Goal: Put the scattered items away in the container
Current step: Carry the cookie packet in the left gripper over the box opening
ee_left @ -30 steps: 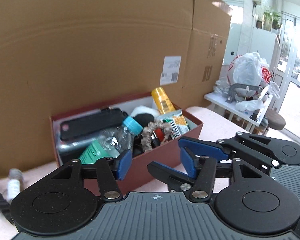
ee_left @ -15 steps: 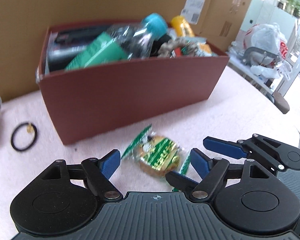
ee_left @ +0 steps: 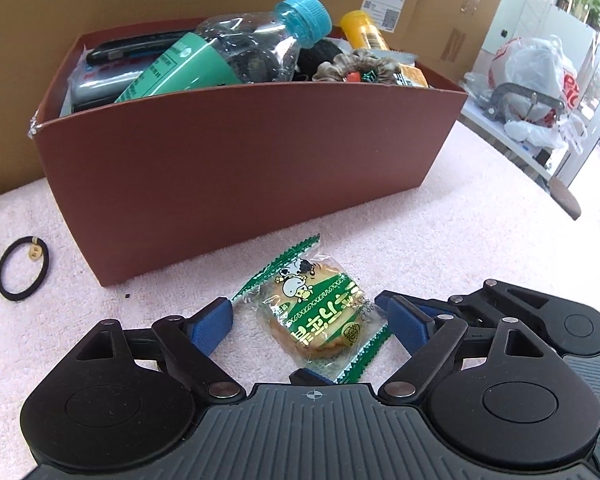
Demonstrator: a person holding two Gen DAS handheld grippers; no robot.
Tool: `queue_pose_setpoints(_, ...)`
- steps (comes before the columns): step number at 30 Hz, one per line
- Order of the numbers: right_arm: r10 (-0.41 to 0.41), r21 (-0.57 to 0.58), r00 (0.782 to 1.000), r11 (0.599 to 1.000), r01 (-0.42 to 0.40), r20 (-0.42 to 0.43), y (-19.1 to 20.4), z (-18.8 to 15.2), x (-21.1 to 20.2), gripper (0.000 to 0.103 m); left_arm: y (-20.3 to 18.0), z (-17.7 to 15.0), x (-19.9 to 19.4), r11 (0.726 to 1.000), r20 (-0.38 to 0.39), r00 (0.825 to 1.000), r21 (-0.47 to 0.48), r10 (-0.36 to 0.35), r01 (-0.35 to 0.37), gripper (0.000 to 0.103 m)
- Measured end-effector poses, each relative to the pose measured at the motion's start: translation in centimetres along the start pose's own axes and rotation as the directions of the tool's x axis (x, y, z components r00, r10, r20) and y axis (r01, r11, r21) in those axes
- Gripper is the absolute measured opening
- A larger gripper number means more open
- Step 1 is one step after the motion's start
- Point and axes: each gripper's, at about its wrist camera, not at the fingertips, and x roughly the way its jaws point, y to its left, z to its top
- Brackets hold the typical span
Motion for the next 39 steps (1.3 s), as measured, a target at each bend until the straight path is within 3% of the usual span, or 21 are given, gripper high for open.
queue_pose_setpoints(3, -0.014, -0.007, 1.000, 1.000, 0.014, -0.001, 0.2, -0.1, -0.1, 0.069, -0.2, -0.1, -0.3, 1.000, 0.000, 1.000, 0.005, 0.010, -0.010, 0.081)
queue_pose_setpoints(10, -0.026, 0.000, 1.000, 1.000, 0.026, 0.016, 1.0, -0.7, -1.4, 0.067, -0.1, -0.8, -1.9, 1.000, -0.005, 1.000, -0.018, -0.018, 0.018, 0.076)
queue_pose_setpoints(19, -0.061, -0.045, 0.993, 0.997, 0.066, 0.100, 1.9, 0.8, -5.2, 0.065, -2.8, 0.1, -7.0, 0.999, 0.107, 0.994, 0.031, -0.030, 0.027, 0.069)
queue_pose_setpoints(29, -0.087, -0.076, 0.973, 0.991, 0.106, 0.213, 1.9, 3.9, -8.6, 0.064, -4.9, 3.2, -10.4, 0.995, 0.205, 0.978, 0.099, -0.032, 0.011, 0.069)
queue_pose_setpoints(39, -0.109, -0.100, 0.935, 0.984, 0.151, 0.338, 0.1, 10.0, -9.1, 0.064, -6.5, 10.4, -12.1, 0.986, 0.314, 0.949, 0.166, -0.024, -0.030, 0.071)
